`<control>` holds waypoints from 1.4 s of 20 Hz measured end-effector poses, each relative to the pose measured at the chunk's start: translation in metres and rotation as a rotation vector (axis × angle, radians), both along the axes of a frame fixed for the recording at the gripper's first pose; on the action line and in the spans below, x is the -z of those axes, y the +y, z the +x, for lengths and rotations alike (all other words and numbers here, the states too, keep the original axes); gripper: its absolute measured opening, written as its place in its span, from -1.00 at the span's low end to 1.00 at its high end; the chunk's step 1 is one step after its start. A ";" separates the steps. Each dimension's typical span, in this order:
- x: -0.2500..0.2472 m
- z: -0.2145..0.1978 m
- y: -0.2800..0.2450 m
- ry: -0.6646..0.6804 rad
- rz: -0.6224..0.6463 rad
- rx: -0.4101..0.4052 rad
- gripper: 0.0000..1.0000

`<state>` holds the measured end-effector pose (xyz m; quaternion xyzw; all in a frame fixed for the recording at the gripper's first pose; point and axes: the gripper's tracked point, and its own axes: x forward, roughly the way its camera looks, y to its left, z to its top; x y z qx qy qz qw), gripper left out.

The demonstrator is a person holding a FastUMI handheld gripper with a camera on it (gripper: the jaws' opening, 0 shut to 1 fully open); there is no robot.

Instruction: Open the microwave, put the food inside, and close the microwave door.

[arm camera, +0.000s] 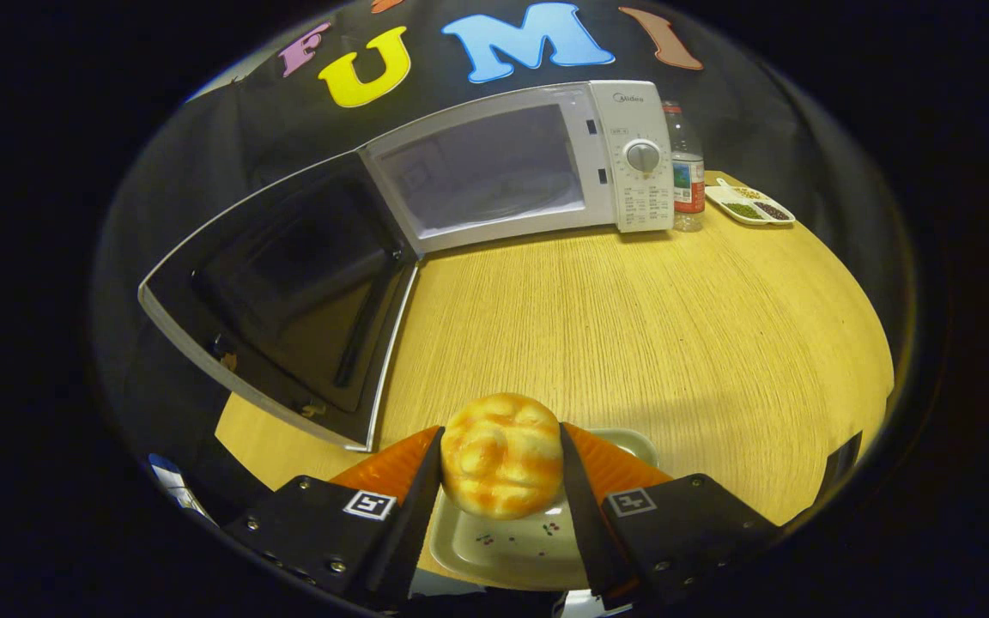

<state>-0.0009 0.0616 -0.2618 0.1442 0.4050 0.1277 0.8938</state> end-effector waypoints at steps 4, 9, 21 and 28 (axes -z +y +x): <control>-0.013 0.029 0.000 -0.030 0.059 0.023 0.49; -0.031 0.071 0.004 -0.073 0.122 0.044 0.48; -0.056 0.168 0.034 -0.194 0.172 0.048 0.48; -0.058 0.216 0.047 -0.262 0.197 0.098 0.48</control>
